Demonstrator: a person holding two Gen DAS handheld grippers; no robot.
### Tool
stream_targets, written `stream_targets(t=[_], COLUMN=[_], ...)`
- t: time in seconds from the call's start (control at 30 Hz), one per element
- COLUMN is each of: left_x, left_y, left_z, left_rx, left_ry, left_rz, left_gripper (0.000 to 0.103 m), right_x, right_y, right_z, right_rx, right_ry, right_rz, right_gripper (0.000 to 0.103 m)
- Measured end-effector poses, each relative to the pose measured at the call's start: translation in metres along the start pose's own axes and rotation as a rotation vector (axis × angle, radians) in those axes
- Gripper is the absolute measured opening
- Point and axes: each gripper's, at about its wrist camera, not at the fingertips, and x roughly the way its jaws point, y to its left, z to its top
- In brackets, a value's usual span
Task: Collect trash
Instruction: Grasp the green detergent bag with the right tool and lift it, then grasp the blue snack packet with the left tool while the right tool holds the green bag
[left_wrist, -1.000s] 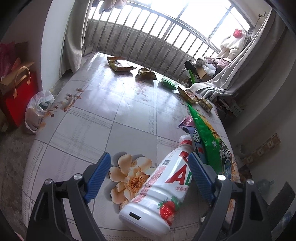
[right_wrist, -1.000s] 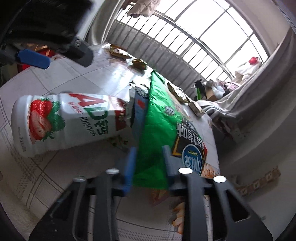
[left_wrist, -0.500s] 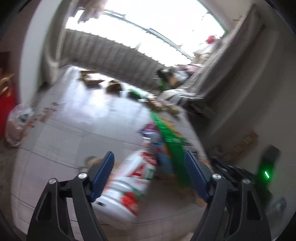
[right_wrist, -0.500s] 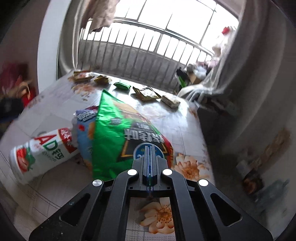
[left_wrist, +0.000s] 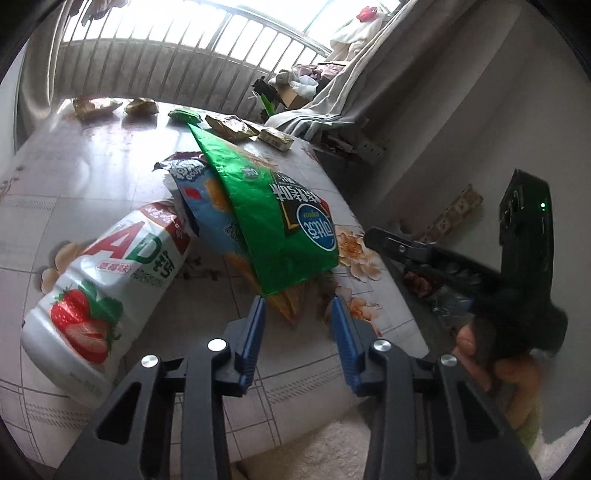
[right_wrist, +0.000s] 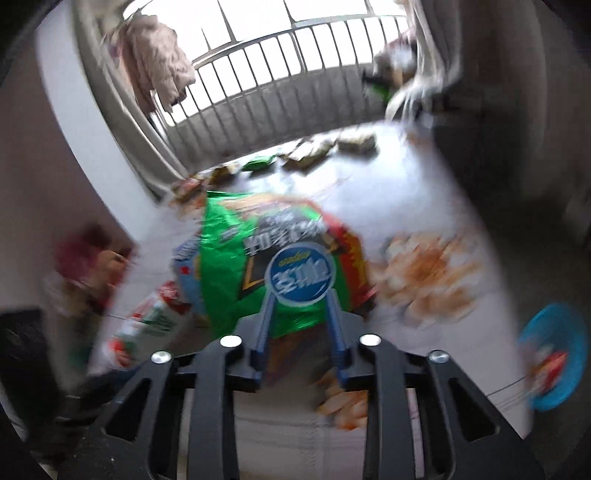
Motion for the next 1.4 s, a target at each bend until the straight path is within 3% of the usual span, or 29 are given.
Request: stream_targets(t=[0.1,0.23,0.33,0.53,0.8,1.2,1.3,1.4], left_x=[-0.004,-0.007,-0.002,0.007,0.014,0.022,0.023,0.024], left_y=[-0.004,-0.004,-0.004,-0.005,-0.006,-0.003,-0.003,-0.002], left_z=[0.003,0.008,0.014,0.015,0.018,0.021,0.021,0.02], left_rx=[0.02,0.036,0.049,0.051,0.051,0.046,0.044,0.043], left_ry=[-0.034,-0.057,-0.047,-0.025,-0.013,0.004,0.007,0.012], left_rz=[0.021,0.042,0.057,0.078,0.089,0.07,0.064,0.057], left_gripper=[0.036,0.032,0.03,0.027,0.025,0.021,0.021,0.021], right_x=[0.016,0.036,0.04,0.056,0.068,0.08,0.083,0.085], right_y=[-0.037,-0.065,-0.063,-0.072,-0.071,-0.09,-0.09,-0.093], right_z=[0.001,-0.002,0.0,-0.005,-0.009,-0.023,-0.027,-0.031], right_rx=[0.228,0.45,0.484,0.604,0.656,0.779,0.813,0.838], right_ry=[0.092,0.159,0.159,0.218,0.257,0.212,0.198,0.173], right_rz=[0.211,0.409,0.461,0.583,0.595,0.714,0.728,0.752], right_gripper=[0.035,0.048,0.058,0.059,0.058,0.042,0.035,0.018])
